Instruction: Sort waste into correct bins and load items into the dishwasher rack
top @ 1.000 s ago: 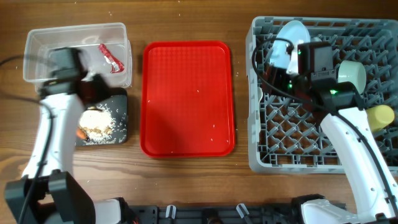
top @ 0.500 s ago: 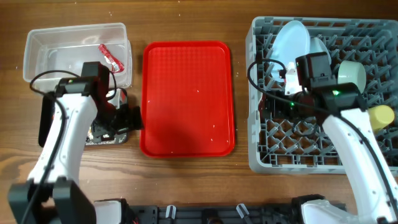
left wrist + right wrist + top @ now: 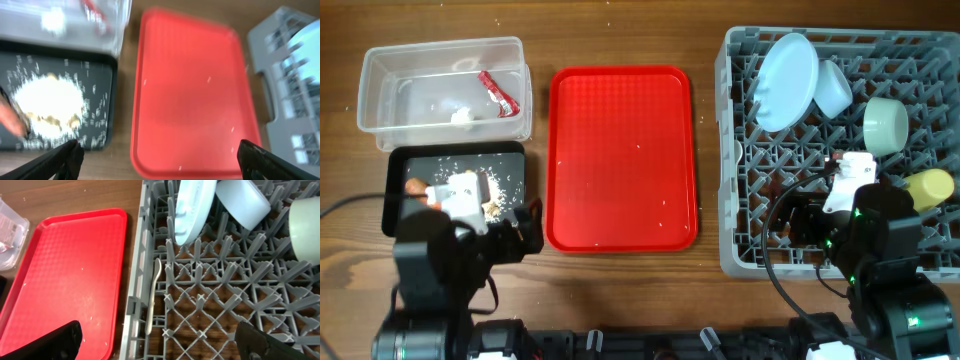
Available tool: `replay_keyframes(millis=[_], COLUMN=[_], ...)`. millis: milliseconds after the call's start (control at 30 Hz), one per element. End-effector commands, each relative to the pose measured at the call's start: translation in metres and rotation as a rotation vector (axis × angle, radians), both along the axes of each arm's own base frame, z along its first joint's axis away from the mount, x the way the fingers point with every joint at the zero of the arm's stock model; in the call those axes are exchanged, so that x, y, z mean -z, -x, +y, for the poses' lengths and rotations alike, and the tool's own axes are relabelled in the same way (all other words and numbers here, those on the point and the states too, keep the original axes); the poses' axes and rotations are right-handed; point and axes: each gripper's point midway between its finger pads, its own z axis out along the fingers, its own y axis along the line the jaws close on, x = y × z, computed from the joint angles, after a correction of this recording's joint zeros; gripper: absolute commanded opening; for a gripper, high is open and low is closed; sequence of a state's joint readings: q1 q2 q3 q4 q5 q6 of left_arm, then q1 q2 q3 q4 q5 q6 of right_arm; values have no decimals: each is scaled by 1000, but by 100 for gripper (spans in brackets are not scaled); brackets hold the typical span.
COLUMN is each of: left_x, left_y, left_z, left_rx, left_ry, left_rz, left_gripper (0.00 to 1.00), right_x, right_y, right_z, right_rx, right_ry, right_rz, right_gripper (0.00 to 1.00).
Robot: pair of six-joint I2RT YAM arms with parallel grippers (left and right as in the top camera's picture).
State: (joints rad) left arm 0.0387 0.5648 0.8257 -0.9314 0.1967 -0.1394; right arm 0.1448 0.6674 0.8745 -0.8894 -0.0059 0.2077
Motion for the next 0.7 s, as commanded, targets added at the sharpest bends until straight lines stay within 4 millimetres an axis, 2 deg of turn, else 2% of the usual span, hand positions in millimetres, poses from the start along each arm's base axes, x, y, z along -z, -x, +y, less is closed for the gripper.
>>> replay_keyframes(millis=[0,167,433,600,667], left_x=[-13,-5,-4,-4,-4], left_y=[7,14,14,14,14], left_z=[-2,-2,-2,-2,-2], left_rx=[6,5,5,5,5], left_ry=[6,8,8,8,8], left_rz=[-81,-39,-36,-36,-36], left_gripper=[100,100,100,100,100], right_x=[1,9,26,18,13], right_y=[-1,-5,-12,-5,2], right_z=[-6,-6,-4,-5,-11], right_rx=[35,34,32,32,35], right_ry=[15,20,33,26,49], right_rz=[-4,32,109,62,-14], right_gripper=[100,100,100,100,100])
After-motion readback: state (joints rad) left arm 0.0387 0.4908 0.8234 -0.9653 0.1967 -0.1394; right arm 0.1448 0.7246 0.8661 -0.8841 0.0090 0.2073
